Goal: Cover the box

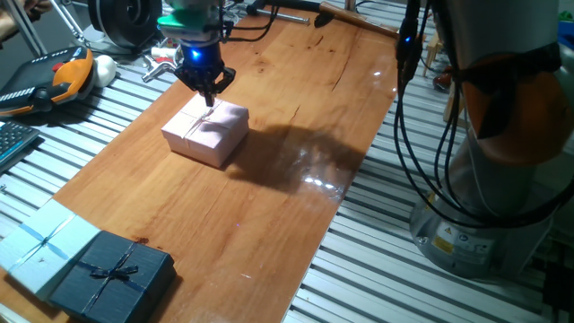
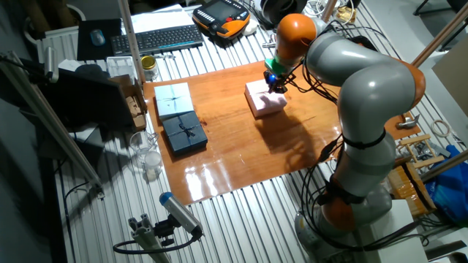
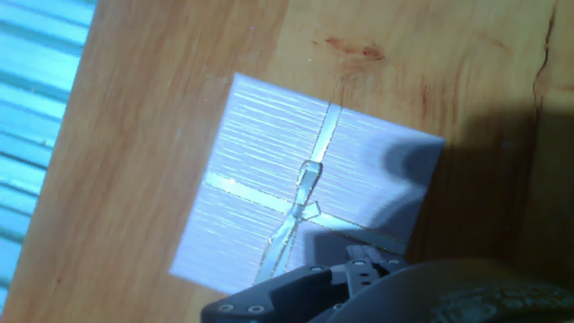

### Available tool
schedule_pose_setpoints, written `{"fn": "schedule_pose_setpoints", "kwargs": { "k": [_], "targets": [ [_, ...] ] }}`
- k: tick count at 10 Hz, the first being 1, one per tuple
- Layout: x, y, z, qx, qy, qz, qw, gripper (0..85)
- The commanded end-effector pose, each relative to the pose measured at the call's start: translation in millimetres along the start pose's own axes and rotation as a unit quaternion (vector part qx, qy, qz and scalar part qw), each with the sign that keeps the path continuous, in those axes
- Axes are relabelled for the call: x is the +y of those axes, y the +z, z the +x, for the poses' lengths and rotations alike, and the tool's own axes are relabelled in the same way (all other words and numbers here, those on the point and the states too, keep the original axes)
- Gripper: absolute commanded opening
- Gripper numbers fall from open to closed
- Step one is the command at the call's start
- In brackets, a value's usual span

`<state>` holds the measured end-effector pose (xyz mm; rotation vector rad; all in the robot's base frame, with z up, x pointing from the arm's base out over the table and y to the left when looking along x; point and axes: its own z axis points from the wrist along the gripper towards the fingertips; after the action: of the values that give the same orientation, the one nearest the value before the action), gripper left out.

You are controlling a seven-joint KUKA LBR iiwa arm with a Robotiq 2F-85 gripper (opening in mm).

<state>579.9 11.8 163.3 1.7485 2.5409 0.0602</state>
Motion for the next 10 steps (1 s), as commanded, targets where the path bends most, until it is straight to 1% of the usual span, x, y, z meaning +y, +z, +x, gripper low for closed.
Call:
{"fn": "schedule_pose_setpoints", "kwargs": {
  "k": [1,3,4,6,8,10],
  "targets": [
    [-1.2,-2.6,0.9,0.001,-0.016,0.002,0.9999,0.0],
    [-1.5,-6.9,4.2,0.003,-0.021,0.006,0.9998,0.0],
    [-2.0,-11.2,5.4,0.001,-0.024,0.007,0.9997,0.0],
    [-2.9,-23.3,7.2,0.004,-0.034,0.014,0.9993,0.0],
    [-1.6,-32.0,9.9,-0.004,-0.055,0.021,0.9982,0.0],
    [-5.2,-35.9,9.1,0.002,-0.07,0.018,0.9974,0.0]
  ]
}}
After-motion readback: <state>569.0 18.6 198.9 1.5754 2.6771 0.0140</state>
